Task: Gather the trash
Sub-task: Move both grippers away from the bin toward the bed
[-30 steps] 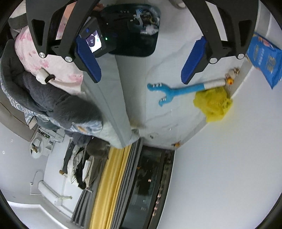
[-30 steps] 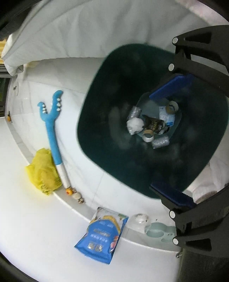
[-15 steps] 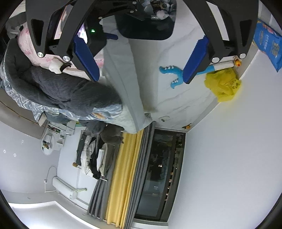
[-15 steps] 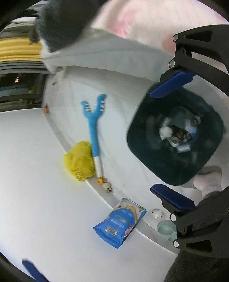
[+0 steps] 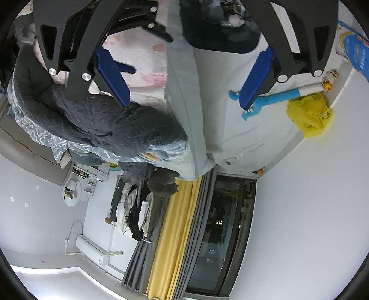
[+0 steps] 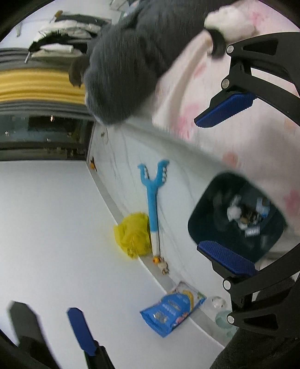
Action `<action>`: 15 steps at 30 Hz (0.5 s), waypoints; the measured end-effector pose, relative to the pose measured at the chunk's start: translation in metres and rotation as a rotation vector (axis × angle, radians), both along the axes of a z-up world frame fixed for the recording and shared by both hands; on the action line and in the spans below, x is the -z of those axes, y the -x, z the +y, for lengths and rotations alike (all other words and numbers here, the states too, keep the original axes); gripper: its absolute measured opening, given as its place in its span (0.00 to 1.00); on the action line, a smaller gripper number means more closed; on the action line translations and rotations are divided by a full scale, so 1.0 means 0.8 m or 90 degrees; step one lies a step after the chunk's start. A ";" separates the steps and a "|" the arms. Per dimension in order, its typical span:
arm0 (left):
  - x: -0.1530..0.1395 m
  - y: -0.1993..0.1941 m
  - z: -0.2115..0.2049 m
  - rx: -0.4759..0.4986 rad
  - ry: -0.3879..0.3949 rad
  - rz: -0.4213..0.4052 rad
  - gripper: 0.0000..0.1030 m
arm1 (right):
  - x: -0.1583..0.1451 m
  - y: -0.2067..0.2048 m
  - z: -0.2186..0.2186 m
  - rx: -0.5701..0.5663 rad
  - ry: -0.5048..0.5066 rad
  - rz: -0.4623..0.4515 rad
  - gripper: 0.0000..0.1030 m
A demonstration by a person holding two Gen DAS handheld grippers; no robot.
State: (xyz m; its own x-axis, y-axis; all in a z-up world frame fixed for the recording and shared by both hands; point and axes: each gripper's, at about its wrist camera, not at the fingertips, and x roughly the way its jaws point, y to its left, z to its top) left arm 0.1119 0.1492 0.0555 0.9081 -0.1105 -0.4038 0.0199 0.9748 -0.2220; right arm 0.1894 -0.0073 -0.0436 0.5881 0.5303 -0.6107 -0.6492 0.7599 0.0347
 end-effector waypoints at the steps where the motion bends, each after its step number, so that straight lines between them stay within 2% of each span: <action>1: 0.001 -0.003 -0.005 0.003 0.011 0.006 0.94 | -0.002 -0.005 -0.011 0.010 0.002 -0.004 0.97; 8: 0.009 -0.027 -0.028 0.003 0.056 0.051 0.94 | -0.010 -0.030 -0.075 0.080 -0.001 -0.015 0.97; 15: 0.028 -0.055 -0.056 0.012 0.112 0.108 0.94 | -0.010 -0.042 -0.128 0.106 0.054 -0.044 0.97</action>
State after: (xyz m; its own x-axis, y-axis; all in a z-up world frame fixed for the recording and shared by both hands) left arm 0.1558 0.1043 0.0327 0.8262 -0.2086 -0.5233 -0.0144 0.9207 -0.3899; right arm 0.2232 -0.1098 -0.0360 0.7056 0.3704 -0.6041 -0.5131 0.8550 -0.0750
